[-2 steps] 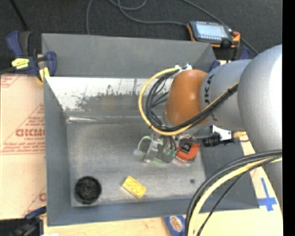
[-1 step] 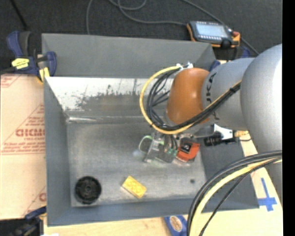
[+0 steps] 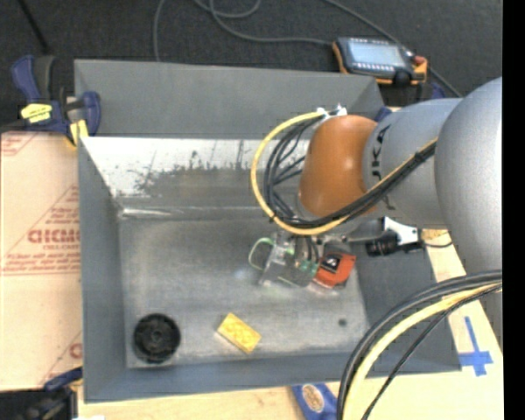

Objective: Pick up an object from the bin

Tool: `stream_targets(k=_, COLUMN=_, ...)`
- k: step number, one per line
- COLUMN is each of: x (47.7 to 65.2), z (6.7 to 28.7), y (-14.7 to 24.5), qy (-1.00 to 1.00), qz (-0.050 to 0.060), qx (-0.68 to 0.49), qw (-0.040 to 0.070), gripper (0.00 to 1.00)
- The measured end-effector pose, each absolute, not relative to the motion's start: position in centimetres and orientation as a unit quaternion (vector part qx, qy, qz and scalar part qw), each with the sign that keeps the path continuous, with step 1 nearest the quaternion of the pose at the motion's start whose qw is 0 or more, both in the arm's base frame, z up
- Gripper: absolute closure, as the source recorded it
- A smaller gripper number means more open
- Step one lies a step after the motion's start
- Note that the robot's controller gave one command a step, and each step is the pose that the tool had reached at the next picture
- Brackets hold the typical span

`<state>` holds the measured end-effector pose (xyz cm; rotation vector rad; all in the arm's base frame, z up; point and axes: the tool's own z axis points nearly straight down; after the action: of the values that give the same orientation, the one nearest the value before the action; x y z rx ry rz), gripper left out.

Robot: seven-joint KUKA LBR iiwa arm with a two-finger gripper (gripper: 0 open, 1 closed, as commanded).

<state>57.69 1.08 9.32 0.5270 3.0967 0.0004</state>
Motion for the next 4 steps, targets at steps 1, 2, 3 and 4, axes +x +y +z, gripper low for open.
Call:
stream_targets(k=1, x=57.8, z=10.4, y=1.1, qy=0.986, qz=0.000, qx=0.168, qw=0.002, gripper=1.00)
stream_targets(k=2, x=57.7, z=11.2, y=1.1, qy=0.986, qz=0.000, qx=0.168, qw=0.001, gripper=1.00)
stream_targets(k=3, x=57.7, z=12.5, y=1.0, qy=0.986, qz=0.000, qx=0.168, qw=0.000, gripper=1.00)
stream_targets(k=4, x=57.8, z=13.5, y=1.0, qy=0.986, qz=0.001, qx=0.167, qw=0.003, gripper=1.00)
